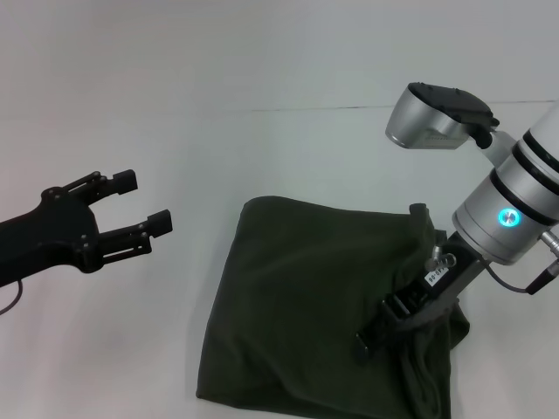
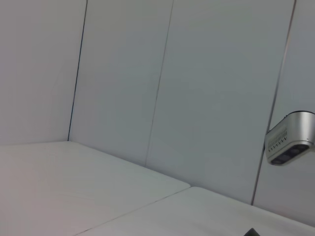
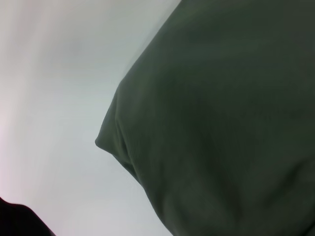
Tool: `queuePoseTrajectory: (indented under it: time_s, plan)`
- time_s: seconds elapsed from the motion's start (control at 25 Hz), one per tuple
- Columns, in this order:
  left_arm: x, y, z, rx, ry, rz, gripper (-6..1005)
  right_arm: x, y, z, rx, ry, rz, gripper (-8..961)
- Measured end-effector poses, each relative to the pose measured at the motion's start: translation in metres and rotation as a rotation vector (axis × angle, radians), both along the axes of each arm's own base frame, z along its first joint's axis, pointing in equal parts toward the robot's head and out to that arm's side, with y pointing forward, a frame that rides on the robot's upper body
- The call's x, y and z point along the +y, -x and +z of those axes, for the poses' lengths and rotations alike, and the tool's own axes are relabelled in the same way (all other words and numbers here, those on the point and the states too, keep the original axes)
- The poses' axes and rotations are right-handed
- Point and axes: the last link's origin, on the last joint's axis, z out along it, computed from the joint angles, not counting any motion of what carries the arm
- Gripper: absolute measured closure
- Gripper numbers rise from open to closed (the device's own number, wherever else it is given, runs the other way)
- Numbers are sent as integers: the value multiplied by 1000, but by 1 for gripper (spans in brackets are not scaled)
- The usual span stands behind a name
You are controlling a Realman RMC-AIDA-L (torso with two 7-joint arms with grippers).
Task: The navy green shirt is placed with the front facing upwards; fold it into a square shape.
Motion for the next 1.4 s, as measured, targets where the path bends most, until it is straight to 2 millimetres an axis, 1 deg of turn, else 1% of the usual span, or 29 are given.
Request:
queuePoseTrajectory:
  time_s: [0.24,0.48,0.72,0.96,1.08,1.2,1.32,1.4]
  plan:
    - [0,0,-1,-2,2,-1,112,-4,-2,0,-14,33,15,260]
    - [0,0,-2,-8,5,1,112,-7,-8,10,-34,53,-3,260]
    - [0,-1,-4,-13,9,2,111,-8,-22,18,-74,47,-24,260]
    - [0,-3,-6,-23,13,5,111,-14,-35,24,-82,60,-45,259]
    - [1,-4,-7,-26,14,2,111,-13,-39,30,-70,49,-50,259]
    - [1,-6,-7,-30,17,-4,111,-8,-34,41,-7,14,-39,259]
    - [2,-7,-8,-32,19,-10,112,1,-24,51,78,-49,-19,259]
    - [2,-8,-8,-32,19,-12,112,8,-16,54,126,-97,-6,259]
